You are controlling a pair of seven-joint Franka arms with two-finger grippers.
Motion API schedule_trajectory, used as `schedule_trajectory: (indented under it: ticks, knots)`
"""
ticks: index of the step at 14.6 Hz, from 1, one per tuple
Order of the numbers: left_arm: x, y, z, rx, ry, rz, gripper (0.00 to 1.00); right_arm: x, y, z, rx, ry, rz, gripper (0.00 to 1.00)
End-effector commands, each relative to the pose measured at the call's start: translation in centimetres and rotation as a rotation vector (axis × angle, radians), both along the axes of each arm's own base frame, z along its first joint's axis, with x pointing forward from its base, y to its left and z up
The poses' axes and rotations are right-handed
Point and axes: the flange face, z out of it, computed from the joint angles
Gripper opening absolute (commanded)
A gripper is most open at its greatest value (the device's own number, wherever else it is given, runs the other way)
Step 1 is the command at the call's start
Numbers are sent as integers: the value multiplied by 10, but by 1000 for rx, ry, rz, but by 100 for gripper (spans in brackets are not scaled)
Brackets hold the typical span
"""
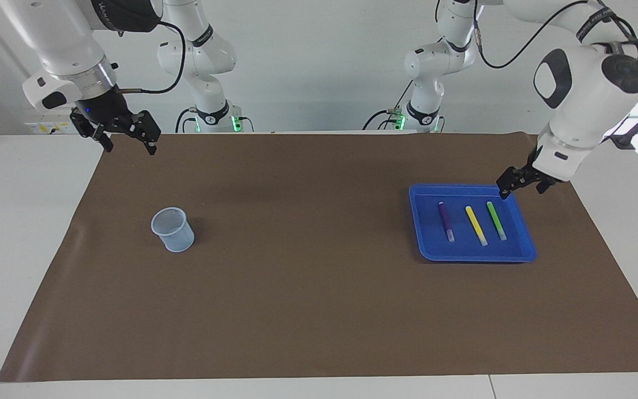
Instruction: Right arm passes pens to left for tray arrangement
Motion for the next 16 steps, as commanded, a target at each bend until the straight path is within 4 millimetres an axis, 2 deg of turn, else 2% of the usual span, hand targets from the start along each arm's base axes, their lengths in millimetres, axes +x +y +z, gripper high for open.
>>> schedule_trajectory:
  ticks: [1, 2, 4, 5, 7, 10, 11, 13, 15, 16]
  knots:
    - [-25, -8, 23, -4, -6, 15, 100, -7, -3, 0, -4, -3, 15, 100]
    - [-32, -10, 28, 2, 8, 11, 100, -7, -3, 0, -4, -3, 15, 100]
    - [-48, -34, 36, 11, 44, -27, 100, -7, -3, 0, -4, -3, 15, 100]
    - [-53, -38, 42, 8, 43, -34, 100, -7, -3, 0, -4, -3, 15, 100]
    - [-55, -33, 55, -54, 30, -14, 100, -7, -3, 0, -4, -4, 15, 100]
    - [-63, -23, 91, -88, 39, 4, 100, -7, -3, 0, -4, -3, 15, 100]
    - [-66, -23, 88, -87, 64, 3, 100, -7, -3, 0, -4, -3, 15, 100]
    - [-72, -23, 70, -87, 89, 2, 100, -7, -3, 0, -4, -3, 15, 100]
    - [-66, -27, 59, -87, 85, -2, 100, -7, -3, 0, -4, -3, 15, 100]
    - [-64, -28, 61, -87, 85, -4, 100, -7, -3, 0, -4, -3, 15, 100]
